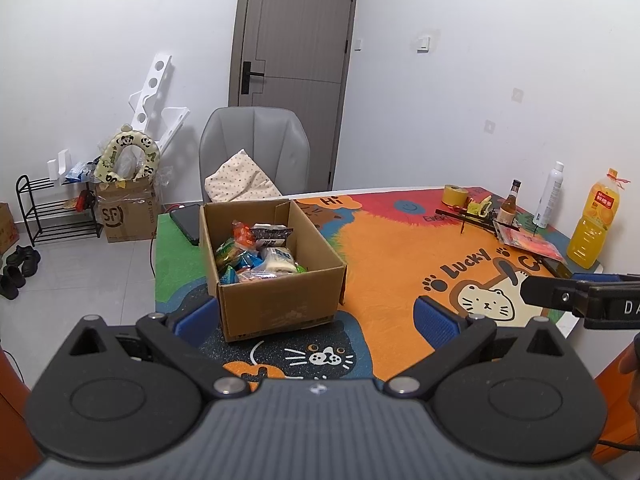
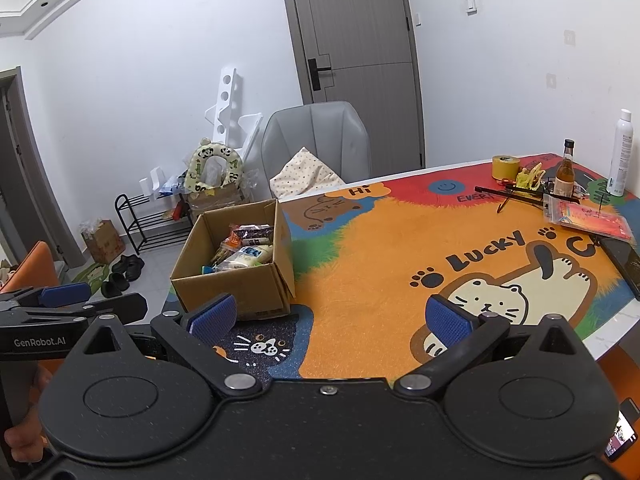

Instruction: Organize snacks

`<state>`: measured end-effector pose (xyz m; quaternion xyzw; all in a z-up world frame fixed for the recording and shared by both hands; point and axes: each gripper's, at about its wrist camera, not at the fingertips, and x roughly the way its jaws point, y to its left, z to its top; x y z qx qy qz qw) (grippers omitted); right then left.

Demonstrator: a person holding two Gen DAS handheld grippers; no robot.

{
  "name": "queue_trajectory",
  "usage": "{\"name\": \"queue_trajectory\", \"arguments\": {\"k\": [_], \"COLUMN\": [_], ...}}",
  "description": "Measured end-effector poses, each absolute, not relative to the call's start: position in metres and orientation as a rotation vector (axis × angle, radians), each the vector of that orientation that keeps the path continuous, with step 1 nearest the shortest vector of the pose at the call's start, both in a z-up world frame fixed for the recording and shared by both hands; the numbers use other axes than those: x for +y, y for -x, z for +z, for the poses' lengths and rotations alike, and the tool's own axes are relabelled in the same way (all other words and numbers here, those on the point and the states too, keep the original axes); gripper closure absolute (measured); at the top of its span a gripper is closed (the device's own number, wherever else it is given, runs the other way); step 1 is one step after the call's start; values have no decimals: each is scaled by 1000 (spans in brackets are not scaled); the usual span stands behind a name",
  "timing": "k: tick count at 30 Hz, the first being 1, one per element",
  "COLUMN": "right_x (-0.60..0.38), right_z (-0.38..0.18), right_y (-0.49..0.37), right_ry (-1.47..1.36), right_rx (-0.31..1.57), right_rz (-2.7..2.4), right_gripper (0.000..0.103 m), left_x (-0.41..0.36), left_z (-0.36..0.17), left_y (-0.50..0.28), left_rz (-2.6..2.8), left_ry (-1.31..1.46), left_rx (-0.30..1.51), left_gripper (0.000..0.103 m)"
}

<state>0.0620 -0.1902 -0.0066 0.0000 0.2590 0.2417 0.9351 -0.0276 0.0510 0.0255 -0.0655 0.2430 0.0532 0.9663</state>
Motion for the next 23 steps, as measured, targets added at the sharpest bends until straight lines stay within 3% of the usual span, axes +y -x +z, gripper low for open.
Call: {"name": "queue_trajectory", "arguments": {"k": [23], "right_x": [-194], "right_z": [-16], "right_y": [-76], "right_ry": [-30], "right_rx": [557], "right_rz": [516], "right_gripper": [0], "left_x": [60], "left_z": [18], "left_y": [17], "left_rz": [124], "left_ry": [142], "left_rx": [504], "left_gripper": [0]}}
